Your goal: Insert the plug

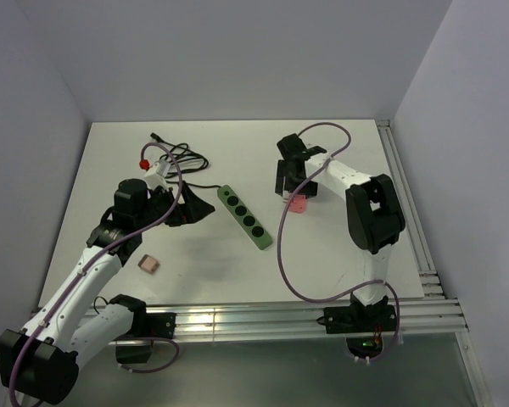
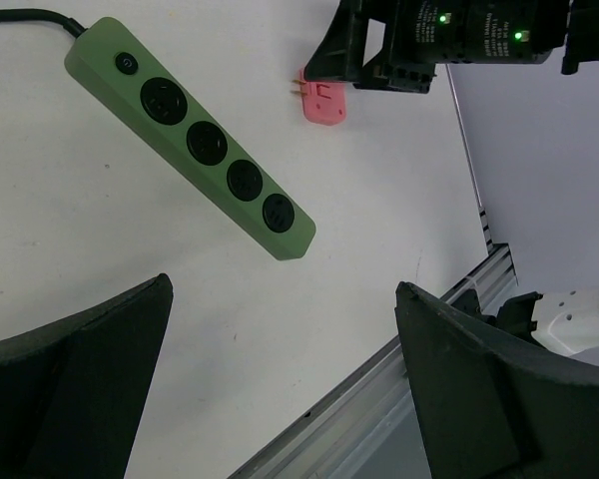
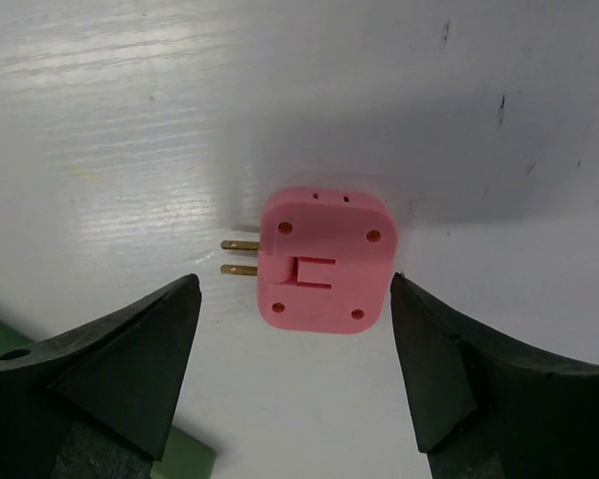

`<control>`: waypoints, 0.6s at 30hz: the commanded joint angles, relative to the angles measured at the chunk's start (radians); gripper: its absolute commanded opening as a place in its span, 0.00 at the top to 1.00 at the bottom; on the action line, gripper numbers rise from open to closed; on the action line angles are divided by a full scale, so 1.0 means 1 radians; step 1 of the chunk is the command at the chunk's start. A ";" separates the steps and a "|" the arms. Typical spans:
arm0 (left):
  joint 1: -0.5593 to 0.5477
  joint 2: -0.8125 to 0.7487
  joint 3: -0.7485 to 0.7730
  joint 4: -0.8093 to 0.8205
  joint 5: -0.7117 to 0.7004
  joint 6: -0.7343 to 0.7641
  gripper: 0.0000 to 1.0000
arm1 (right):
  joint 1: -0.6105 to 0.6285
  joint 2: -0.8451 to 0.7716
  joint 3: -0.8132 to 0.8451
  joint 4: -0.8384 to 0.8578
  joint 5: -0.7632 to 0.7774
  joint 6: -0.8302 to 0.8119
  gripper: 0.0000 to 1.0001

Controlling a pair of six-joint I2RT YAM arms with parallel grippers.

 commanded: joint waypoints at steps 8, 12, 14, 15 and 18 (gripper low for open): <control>-0.003 -0.008 0.025 0.025 0.016 0.018 0.01 | -0.007 0.043 0.025 -0.013 0.109 0.186 0.16; -0.003 -0.005 0.019 0.035 0.025 0.015 0.00 | -0.008 0.040 0.023 -0.008 0.122 0.200 0.16; -0.003 -0.002 0.019 0.035 0.025 0.015 0.01 | -0.013 0.044 0.029 -0.013 0.126 0.207 0.16; -0.003 -0.002 0.019 0.035 0.024 0.017 0.00 | -0.014 0.048 0.034 -0.022 0.140 0.211 0.16; -0.003 0.000 0.021 0.034 0.024 0.017 0.00 | -0.018 0.052 0.028 -0.014 0.145 0.217 0.17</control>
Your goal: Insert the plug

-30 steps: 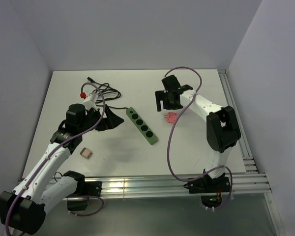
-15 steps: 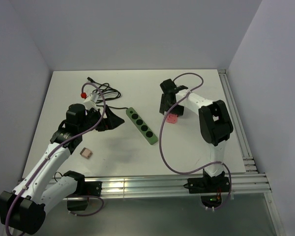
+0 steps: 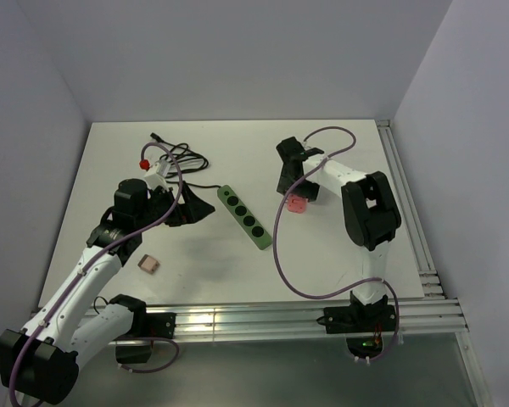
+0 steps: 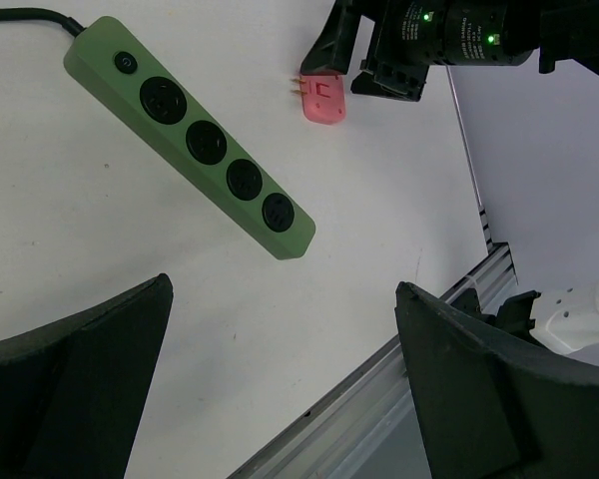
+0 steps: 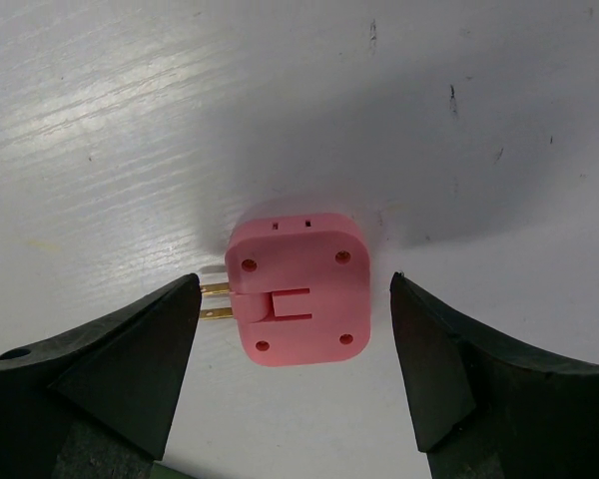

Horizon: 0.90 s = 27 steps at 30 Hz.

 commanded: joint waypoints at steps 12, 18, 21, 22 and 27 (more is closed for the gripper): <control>-0.003 0.004 0.029 0.031 0.024 0.017 0.01 | -0.030 0.044 0.028 0.016 0.042 0.028 0.20; -0.003 0.004 0.022 0.033 0.021 0.017 0.01 | -0.030 0.065 0.020 0.028 0.018 0.023 0.23; -0.003 0.004 0.021 0.033 0.021 0.017 0.01 | -0.031 0.068 0.016 0.037 -0.001 0.026 0.26; -0.003 0.002 0.021 0.031 0.021 0.017 0.00 | -0.031 0.068 0.014 0.042 -0.007 0.026 0.27; -0.003 0.001 0.021 0.027 0.021 0.017 0.00 | -0.030 0.077 0.005 0.057 -0.025 0.025 0.35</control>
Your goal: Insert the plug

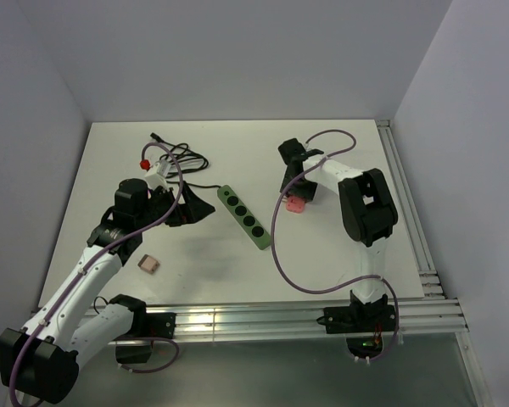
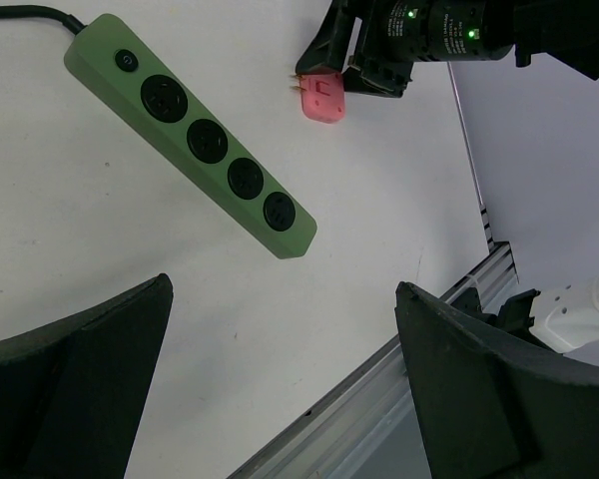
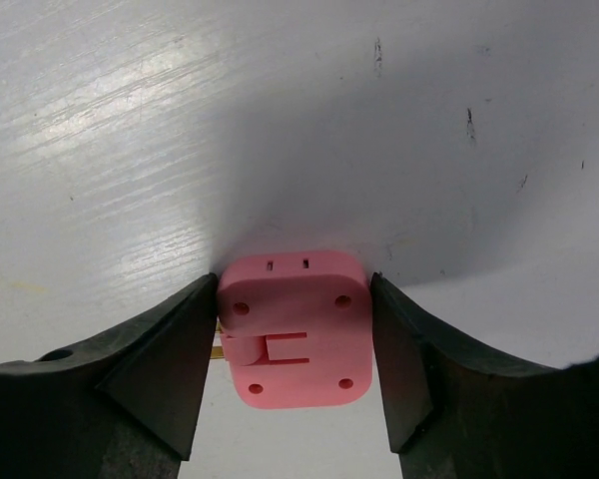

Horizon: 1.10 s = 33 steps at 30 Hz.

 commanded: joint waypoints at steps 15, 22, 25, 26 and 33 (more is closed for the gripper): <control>-0.003 0.010 -0.039 0.169 0.147 -0.013 0.27 | -0.007 -0.094 -0.120 0.151 -0.088 -0.006 0.90; -0.016 -0.033 -0.050 0.229 0.094 -0.065 0.27 | -0.007 -0.180 -0.192 0.211 -0.186 0.003 1.00; -0.068 -0.045 -0.067 0.243 0.009 -0.086 0.22 | -0.007 -0.243 -0.241 0.260 -0.261 0.026 1.00; -0.085 -0.046 -0.068 0.275 -0.015 -0.087 0.21 | -0.007 -0.284 -0.256 0.294 -0.269 0.040 1.00; -0.264 -0.024 -0.143 0.429 -0.238 -0.122 0.21 | 0.007 -0.505 -0.414 0.464 -0.491 0.101 1.00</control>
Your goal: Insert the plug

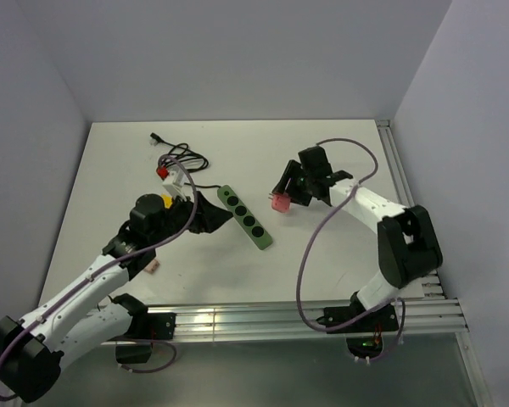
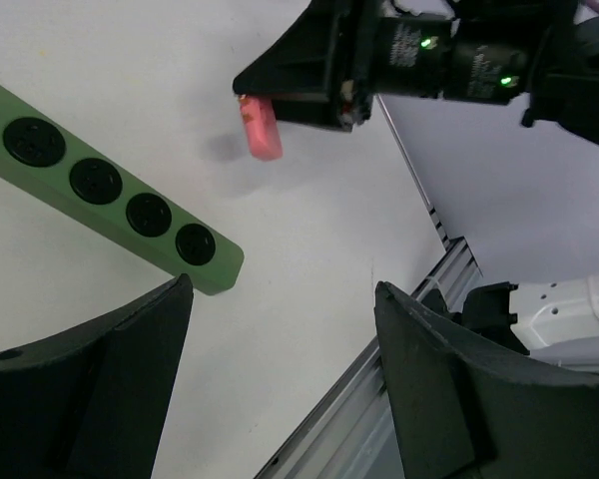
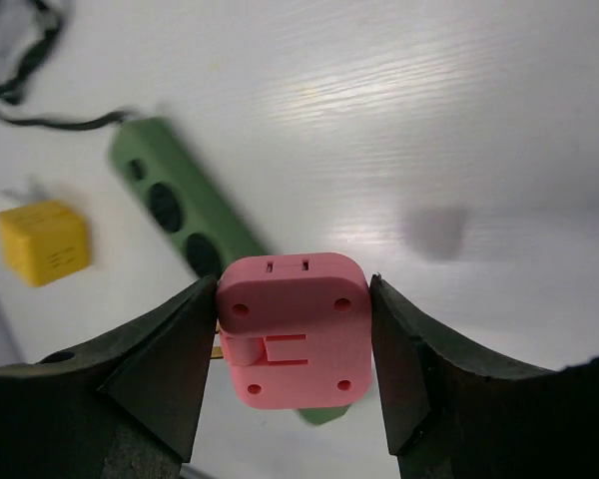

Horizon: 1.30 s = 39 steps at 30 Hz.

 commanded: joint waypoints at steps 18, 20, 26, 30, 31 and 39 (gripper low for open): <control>-0.563 0.199 -0.039 0.495 -0.756 0.090 0.21 | 0.136 -0.512 -0.262 0.373 -0.165 0.372 1.00; -0.594 0.223 -0.030 0.507 -0.787 0.081 0.21 | 0.141 -0.512 -0.259 0.370 -0.177 0.380 1.00; -0.633 0.249 -0.025 0.521 -0.890 0.093 0.20 | 0.167 -0.540 -0.270 0.360 -0.156 0.381 1.00; -0.632 0.263 -0.013 0.521 -0.916 0.104 0.21 | 0.179 -0.558 -0.274 0.347 -0.134 0.375 1.00; -0.633 0.266 -0.009 0.524 -0.921 0.107 0.21 | 0.184 -0.561 -0.278 0.344 -0.131 0.373 1.00; -0.634 0.302 0.034 0.546 -0.945 0.149 0.27 | 0.202 -0.558 -0.270 0.336 -0.108 0.366 1.00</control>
